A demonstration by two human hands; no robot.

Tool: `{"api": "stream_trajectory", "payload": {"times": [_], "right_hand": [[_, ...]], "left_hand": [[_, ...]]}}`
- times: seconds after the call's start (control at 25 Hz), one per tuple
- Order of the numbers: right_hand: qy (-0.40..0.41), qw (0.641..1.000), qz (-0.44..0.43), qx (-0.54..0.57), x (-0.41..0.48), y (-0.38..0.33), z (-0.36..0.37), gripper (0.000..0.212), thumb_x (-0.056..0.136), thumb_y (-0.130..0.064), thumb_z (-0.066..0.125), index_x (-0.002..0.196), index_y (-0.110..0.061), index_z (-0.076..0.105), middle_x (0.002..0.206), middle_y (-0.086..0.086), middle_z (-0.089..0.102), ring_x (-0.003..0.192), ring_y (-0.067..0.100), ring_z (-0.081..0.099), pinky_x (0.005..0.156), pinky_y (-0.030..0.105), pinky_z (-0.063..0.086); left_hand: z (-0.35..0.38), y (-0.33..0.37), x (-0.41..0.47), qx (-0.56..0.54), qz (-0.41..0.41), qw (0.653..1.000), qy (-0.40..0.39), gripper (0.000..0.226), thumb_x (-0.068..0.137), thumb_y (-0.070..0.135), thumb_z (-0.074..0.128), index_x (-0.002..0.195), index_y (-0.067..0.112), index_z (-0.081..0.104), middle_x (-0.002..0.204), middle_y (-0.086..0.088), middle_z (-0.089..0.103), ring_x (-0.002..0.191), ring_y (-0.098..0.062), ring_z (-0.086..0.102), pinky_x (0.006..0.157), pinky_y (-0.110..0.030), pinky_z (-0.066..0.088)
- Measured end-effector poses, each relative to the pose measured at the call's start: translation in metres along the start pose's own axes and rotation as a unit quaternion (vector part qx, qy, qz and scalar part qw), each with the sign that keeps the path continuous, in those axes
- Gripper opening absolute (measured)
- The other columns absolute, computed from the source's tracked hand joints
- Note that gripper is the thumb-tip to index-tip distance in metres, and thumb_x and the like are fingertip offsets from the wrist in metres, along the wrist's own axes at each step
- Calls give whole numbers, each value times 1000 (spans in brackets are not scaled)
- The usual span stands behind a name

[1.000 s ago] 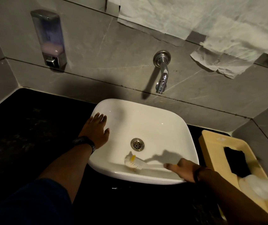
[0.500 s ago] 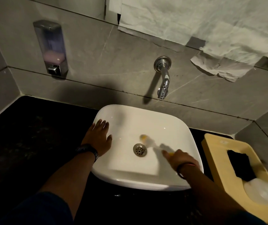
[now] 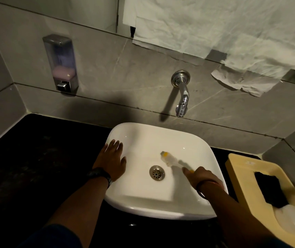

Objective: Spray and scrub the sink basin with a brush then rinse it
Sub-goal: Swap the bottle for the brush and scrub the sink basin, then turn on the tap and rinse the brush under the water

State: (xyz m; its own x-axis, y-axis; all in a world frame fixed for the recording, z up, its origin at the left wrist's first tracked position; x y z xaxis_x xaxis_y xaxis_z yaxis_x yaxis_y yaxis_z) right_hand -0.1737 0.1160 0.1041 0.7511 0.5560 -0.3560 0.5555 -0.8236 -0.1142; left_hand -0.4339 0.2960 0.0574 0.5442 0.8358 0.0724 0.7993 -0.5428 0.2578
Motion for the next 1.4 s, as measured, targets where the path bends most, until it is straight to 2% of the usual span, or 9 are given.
{"api": "stream_trajectory", "payload": {"times": [0.2,0.32,0.4,0.56,0.76,0.92,1.12,1.28,1.4], "right_hand": [[-250,968,8,4,-22,7,10,71,57,-87,49,58,-16,44,40,2,38,32,18,29,43,21,26],[-204,974,-18,99,-25,1,-14,67,58,-84,52,51,-21,30,40,-1,28,32,17,19,42,20,17],[-143,973,-1,182,-20,4,-44,68,59,-84,52,45,-23,26,41,-1,24,33,17,15,43,20,15],[-96,960,-7,263,-7,26,-92,71,56,-88,49,41,-22,28,43,1,26,36,17,16,44,23,16],[-147,952,-35,264,-2,23,-86,71,56,-88,49,42,-20,34,42,1,29,35,17,20,45,25,17],[-178,951,-61,245,30,30,-102,69,57,-88,49,44,-21,36,44,2,29,35,17,20,42,22,18],[-231,944,-71,226,47,41,-117,69,58,-87,47,43,-21,37,43,0,30,35,15,21,42,22,16],[-239,946,-84,205,48,37,-134,66,68,-82,51,46,-20,39,42,-2,29,33,13,22,40,22,15],[-110,971,-184,106,42,23,-155,50,78,-72,51,60,-25,48,48,-7,39,39,8,33,41,22,25]], "left_hand": [[3,0,-2,25,4,1000,-19,60,91,38,35,144,13,22,157,-9,18,146,-25,8,118,-42,5],[-22,23,11,-125,15,992,22,50,92,34,43,138,15,38,152,-11,32,142,-27,22,118,-39,15],[-61,66,44,-326,13,941,93,35,92,28,49,124,14,54,135,-12,53,127,-28,45,108,-36,33],[-125,163,108,-602,-60,796,24,30,96,24,41,108,8,63,109,-14,66,101,-27,57,88,-31,42],[-107,168,109,-621,-61,781,-28,28,98,17,35,88,11,60,87,-13,60,83,-21,50,75,-29,36],[-97,179,124,-698,-91,707,-74,33,98,23,35,81,19,63,73,-3,66,69,-16,57,67,-32,44],[-113,163,130,-579,-139,803,7,18,92,31,53,90,19,66,83,-4,67,74,-15,61,57,-24,49],[-131,166,116,-525,-83,847,17,6,78,32,71,83,31,67,79,4,71,77,-15,68,52,-20,52],[-135,168,119,-489,-84,868,5,21,77,24,74,97,22,69,85,4,71,80,-9,66,57,-18,49]]}}
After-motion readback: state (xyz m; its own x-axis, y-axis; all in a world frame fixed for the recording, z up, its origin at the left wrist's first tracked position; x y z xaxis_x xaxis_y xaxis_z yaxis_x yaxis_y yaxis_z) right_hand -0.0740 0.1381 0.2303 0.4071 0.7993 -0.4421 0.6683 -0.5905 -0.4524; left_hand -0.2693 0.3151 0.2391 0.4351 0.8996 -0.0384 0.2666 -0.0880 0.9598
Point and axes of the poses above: each hand's wrist, its own x-axis towards the middle knuckle, its own z-axis out of the palm, y = z × x, the point moved 5 cm from there along x, towards the middle knuckle
